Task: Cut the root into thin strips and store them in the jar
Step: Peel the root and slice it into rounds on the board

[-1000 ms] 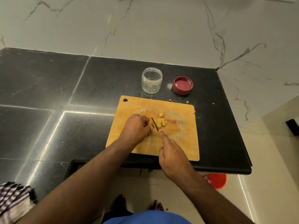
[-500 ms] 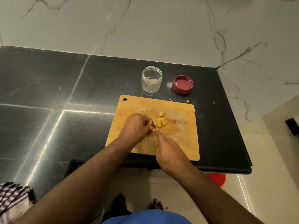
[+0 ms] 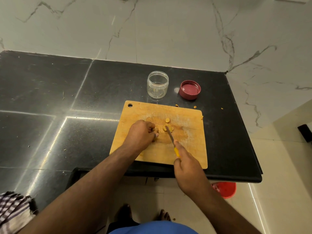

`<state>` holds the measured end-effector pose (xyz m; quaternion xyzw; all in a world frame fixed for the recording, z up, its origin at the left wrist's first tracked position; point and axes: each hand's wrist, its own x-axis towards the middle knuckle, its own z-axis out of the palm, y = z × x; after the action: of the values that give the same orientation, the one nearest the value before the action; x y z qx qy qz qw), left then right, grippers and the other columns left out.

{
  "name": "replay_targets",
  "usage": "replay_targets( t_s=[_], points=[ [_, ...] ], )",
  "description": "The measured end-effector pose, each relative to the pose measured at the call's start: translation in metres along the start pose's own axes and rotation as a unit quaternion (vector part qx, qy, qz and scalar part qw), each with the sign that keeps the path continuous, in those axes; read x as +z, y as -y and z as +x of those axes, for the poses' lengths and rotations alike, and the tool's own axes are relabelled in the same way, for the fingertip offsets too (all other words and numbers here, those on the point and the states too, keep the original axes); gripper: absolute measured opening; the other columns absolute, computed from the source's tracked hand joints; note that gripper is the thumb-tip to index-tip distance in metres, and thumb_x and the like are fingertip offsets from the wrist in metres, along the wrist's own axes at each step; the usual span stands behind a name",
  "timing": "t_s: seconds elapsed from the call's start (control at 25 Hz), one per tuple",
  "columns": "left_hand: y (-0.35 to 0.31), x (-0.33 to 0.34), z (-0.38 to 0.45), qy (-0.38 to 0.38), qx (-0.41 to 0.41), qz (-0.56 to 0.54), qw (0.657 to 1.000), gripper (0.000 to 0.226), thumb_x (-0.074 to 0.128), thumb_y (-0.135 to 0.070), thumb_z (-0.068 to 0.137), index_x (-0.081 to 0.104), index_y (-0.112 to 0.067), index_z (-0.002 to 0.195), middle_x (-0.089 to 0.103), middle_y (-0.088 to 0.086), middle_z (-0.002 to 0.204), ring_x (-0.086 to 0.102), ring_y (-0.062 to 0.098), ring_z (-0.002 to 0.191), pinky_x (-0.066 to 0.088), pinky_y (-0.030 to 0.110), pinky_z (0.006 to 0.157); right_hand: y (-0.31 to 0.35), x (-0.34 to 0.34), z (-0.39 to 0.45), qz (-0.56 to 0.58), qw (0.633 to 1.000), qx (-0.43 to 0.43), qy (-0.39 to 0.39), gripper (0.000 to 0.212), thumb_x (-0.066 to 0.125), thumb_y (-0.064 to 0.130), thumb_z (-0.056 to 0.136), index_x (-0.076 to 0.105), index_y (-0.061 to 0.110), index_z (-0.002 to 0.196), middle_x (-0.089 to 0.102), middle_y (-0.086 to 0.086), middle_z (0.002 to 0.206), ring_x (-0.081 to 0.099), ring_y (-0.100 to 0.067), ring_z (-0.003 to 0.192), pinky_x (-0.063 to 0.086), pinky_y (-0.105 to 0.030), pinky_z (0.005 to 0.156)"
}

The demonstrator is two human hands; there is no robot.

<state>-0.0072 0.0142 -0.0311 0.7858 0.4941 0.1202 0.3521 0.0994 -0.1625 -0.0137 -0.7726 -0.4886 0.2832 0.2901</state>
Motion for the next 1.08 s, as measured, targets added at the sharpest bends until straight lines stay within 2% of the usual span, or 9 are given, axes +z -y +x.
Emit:
replay_targets(
  t_s=[0.04, 0.16, 0.28, 0.4, 0.48, 0.6, 0.76, 0.96, 1.08],
  points=[
    [0.000, 0.000, -0.001, 0.001, 0.002, 0.004, 1.000, 0.034, 0.076, -0.024, 0.087, 0.072, -0.010, 0.117, 0.074, 0.004, 0.105, 0.067, 0.017, 0.095, 0.057, 0.035, 0.085, 0.001, -0.005, 0.005, 0.078, 0.997, 0.030, -0.004, 0.053, 0.041, 0.015, 0.103, 0.034, 0.037, 0.150, 0.049, 0.016, 0.117, 0.052, 0.001, 0.080, 0.047, -0.021, 0.069],
    [0.000, 0.001, -0.001, 0.007, 0.013, 0.021, 1.000, 0.035, 0.074, -0.026, 0.089, 0.071, -0.011, 0.121, 0.071, 0.004, 0.107, 0.065, 0.016, 0.095, 0.057, 0.035, 0.085, 0.004, -0.018, 0.015, 0.305, 0.943, 0.128, 0.019, 0.051, 0.041, 0.008, 0.101, 0.051, 0.049, 0.129, 0.050, 0.002, 0.077, 0.035, -0.004, 0.048, 0.030, -0.023, 0.042],
    [0.000, 0.001, -0.004, 0.003, 0.007, 0.012, 1.000, 0.040, 0.073, -0.024, 0.089, 0.067, -0.016, 0.127, 0.067, 0.003, 0.114, 0.062, 0.014, 0.097, 0.055, 0.031, 0.086, 0.008, -0.020, 0.017, 0.220, 0.970, 0.102, 0.027, 0.050, 0.042, 0.012, 0.102, 0.046, 0.044, 0.140, 0.052, 0.011, 0.084, 0.042, -0.003, 0.047, 0.035, -0.025, 0.045],
    [-0.001, 0.000, -0.006, 0.003, 0.013, -0.002, 1.000, 0.050, 0.071, -0.021, 0.091, 0.058, -0.031, 0.138, 0.061, -0.001, 0.122, 0.056, 0.007, 0.096, 0.046, 0.021, 0.081, 0.012, -0.017, 0.017, 0.093, 0.992, 0.086, 0.030, 0.049, 0.041, 0.017, 0.103, 0.039, 0.036, 0.148, 0.052, 0.017, 0.105, 0.063, -0.010, 0.077, 0.050, -0.032, 0.062],
    [-0.003, 0.000, -0.007, 0.013, 0.024, 0.013, 1.000, 0.052, 0.067, -0.020, 0.095, 0.053, -0.038, 0.142, 0.056, -0.001, 0.125, 0.051, 0.010, 0.100, 0.042, 0.021, 0.083, 0.013, -0.015, 0.016, 0.018, 0.998, 0.061, 0.026, 0.050, 0.041, 0.018, 0.103, 0.036, 0.036, 0.150, 0.061, 0.008, 0.112, 0.062, -0.009, 0.082, 0.050, -0.026, 0.066],
    [-0.004, 0.000, -0.006, 0.024, 0.036, 0.041, 0.998, 0.053, 0.064, -0.021, 0.097, 0.050, -0.039, 0.145, 0.052, -0.002, 0.131, 0.051, 0.013, 0.111, 0.041, 0.021, 0.088, 0.011, -0.015, 0.013, -0.051, 0.999, 0.015, 0.011, 0.052, 0.039, 0.020, 0.103, 0.030, 0.032, 0.153, 0.053, 0.002, 0.137, 0.056, -0.008, 0.104, 0.049, -0.026, 0.085],
    [-0.001, 0.000, -0.004, 0.013, 0.013, 0.006, 1.000, 0.051, 0.071, -0.022, 0.092, 0.055, -0.025, 0.140, 0.059, -0.001, 0.126, 0.054, 0.008, 0.100, 0.046, 0.021, 0.086, 0.007, -0.013, 0.011, -0.031, 0.999, 0.020, -0.006, 0.052, 0.039, 0.021, 0.103, 0.028, 0.033, 0.153, 0.053, 0.003, 0.135, 0.054, -0.006, 0.082, 0.040, -0.019, 0.067],
    [0.004, -0.008, -0.007, -0.022, -0.007, -0.019, 1.000, 0.044, 0.072, -0.022, 0.091, 0.062, -0.015, 0.134, 0.068, -0.001, 0.114, 0.060, 0.011, 0.097, 0.049, 0.023, 0.082, 0.007, -0.006, 0.005, -0.019, 0.999, 0.004, 0.044, 0.053, 0.039, 0.019, 0.103, 0.029, 0.031, 0.153, 0.052, 0.001, 0.136, 0.052, -0.005, 0.095, 0.039, -0.019, 0.076],
    [0.007, -0.012, -0.009, -0.017, -0.010, -0.023, 1.000, 0.044, 0.071, -0.022, 0.092, 0.062, -0.016, 0.134, 0.068, -0.002, 0.112, 0.061, 0.010, 0.097, 0.048, 0.022, 0.082, 0.005, -0.006, 0.004, -0.053, 0.998, -0.001, 0.036, 0.054, 0.038, 0.021, 0.103, 0.026, 0.032, 0.154, 0.054, 0.002, 0.129, 0.052, -0.007, 0.096, 0.041, -0.022, 0.079]
  ],
)
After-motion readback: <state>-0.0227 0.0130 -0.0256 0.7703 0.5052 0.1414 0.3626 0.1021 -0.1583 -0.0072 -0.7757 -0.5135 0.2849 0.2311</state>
